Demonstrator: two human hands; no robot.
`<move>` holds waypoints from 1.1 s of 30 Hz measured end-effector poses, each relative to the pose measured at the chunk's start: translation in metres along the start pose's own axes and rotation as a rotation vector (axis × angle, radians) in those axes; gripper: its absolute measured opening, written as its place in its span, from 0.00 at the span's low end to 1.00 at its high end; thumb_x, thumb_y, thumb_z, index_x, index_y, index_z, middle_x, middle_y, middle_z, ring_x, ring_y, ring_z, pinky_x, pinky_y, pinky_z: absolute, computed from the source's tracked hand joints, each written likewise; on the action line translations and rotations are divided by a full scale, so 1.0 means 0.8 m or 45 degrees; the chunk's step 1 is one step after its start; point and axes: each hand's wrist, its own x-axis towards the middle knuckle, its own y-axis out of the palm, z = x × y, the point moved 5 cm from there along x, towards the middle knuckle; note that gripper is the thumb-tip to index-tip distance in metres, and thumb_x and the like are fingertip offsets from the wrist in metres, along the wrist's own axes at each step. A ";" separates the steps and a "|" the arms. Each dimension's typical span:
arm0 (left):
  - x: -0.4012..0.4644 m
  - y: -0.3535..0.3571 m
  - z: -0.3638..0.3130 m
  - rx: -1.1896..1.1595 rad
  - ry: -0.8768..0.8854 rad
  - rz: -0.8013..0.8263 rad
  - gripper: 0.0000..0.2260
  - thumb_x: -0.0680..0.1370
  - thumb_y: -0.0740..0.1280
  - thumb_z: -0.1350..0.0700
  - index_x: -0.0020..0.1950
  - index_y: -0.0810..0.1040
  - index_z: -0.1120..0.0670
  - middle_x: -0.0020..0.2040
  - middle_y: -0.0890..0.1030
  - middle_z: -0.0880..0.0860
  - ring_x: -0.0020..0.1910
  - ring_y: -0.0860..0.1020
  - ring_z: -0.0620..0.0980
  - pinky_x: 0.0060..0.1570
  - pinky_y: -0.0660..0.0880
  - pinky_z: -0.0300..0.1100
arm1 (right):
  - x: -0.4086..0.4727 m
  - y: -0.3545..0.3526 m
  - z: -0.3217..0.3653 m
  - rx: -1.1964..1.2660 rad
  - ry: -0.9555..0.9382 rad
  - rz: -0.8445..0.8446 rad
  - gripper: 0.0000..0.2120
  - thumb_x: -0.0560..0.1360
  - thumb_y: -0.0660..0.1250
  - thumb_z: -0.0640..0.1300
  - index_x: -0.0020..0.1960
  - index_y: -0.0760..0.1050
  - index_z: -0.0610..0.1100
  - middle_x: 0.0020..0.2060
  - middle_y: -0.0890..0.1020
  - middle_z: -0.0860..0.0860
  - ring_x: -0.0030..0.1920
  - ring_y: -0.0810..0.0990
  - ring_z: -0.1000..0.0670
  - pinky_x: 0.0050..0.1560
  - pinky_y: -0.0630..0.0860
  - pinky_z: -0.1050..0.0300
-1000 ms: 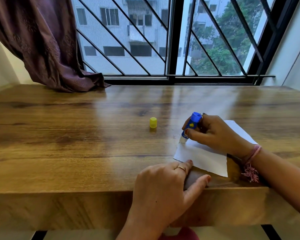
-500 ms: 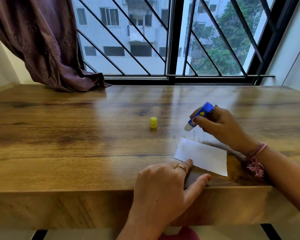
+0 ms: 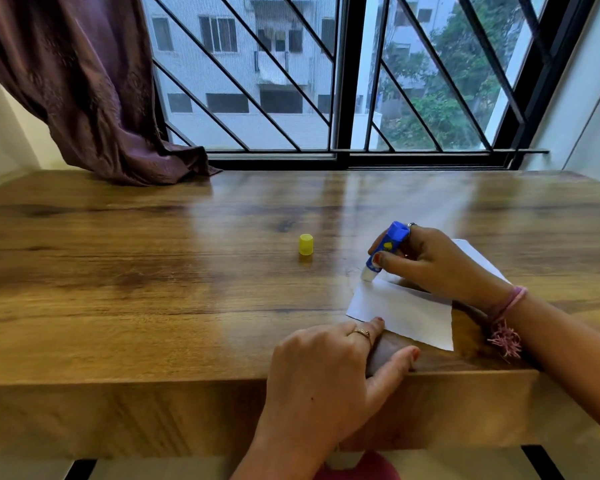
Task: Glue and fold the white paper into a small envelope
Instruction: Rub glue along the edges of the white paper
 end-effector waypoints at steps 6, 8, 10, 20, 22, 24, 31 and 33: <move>-0.001 -0.001 -0.001 0.026 0.003 0.004 0.23 0.74 0.57 0.32 0.52 0.83 0.44 0.33 0.82 0.41 0.27 0.76 0.38 0.26 0.66 0.30 | 0.001 -0.011 -0.003 0.436 0.096 -0.061 0.06 0.76 0.63 0.34 0.49 0.78 0.35 0.27 0.77 0.51 0.28 0.72 0.56 0.29 0.71 0.62; -0.001 0.000 -0.001 0.006 -0.010 0.016 0.23 0.75 0.57 0.32 0.53 0.83 0.44 0.34 0.83 0.41 0.27 0.76 0.38 0.26 0.68 0.30 | 0.000 -0.022 -0.009 0.664 0.166 -0.128 0.06 0.77 0.62 0.36 0.48 0.79 0.38 0.27 0.77 0.53 0.28 0.73 0.55 0.29 0.72 0.63; -0.001 0.001 0.000 -0.015 -0.027 0.027 0.23 0.75 0.56 0.32 0.53 0.83 0.44 0.35 0.83 0.40 0.28 0.77 0.38 0.26 0.71 0.31 | -0.003 -0.032 -0.015 0.801 0.238 -0.145 0.06 0.76 0.64 0.39 0.48 0.79 0.41 0.30 0.78 0.51 0.31 0.76 0.54 0.33 0.77 0.60; 0.003 0.001 0.003 0.042 -0.097 0.042 0.18 0.74 0.59 0.36 0.51 0.82 0.44 0.27 0.79 0.44 0.24 0.75 0.41 0.22 0.66 0.34 | -0.079 -0.013 0.004 1.043 0.466 0.001 0.14 0.60 0.73 0.46 0.44 0.82 0.43 0.37 0.83 0.40 0.38 0.83 0.44 0.49 0.82 0.52; 0.005 0.000 0.004 0.034 -0.171 0.055 0.18 0.75 0.57 0.36 0.52 0.81 0.44 0.29 0.80 0.47 0.27 0.78 0.46 0.24 0.70 0.38 | -0.084 -0.010 0.006 1.091 0.524 -0.057 0.17 0.61 0.73 0.46 0.47 0.79 0.39 0.34 0.82 0.40 0.37 0.81 0.46 0.54 0.79 0.49; 0.008 0.002 0.005 0.030 -0.228 0.065 0.20 0.75 0.54 0.35 0.54 0.79 0.44 0.32 0.81 0.49 0.31 0.80 0.49 0.28 0.71 0.40 | -0.086 -0.006 0.007 1.143 0.583 -0.125 0.19 0.60 0.72 0.46 0.47 0.79 0.38 0.33 0.81 0.43 0.36 0.80 0.47 0.54 0.78 0.49; 0.018 0.014 0.019 0.100 -0.321 0.125 0.27 0.71 0.55 0.28 0.58 0.75 0.43 0.42 0.83 0.50 0.43 0.81 0.51 0.32 0.66 0.41 | -0.093 0.007 0.012 1.484 0.675 -0.128 0.16 0.65 0.71 0.43 0.49 0.81 0.35 0.35 0.81 0.43 0.35 0.81 0.48 0.52 0.80 0.47; 0.022 0.014 0.029 0.076 -0.346 0.204 0.27 0.69 0.56 0.26 0.59 0.74 0.40 0.46 0.83 0.48 0.45 0.80 0.50 0.34 0.66 0.42 | -0.090 -0.002 0.014 1.463 0.609 -0.104 0.13 0.63 0.73 0.44 0.45 0.83 0.38 0.35 0.81 0.44 0.34 0.81 0.48 0.50 0.81 0.46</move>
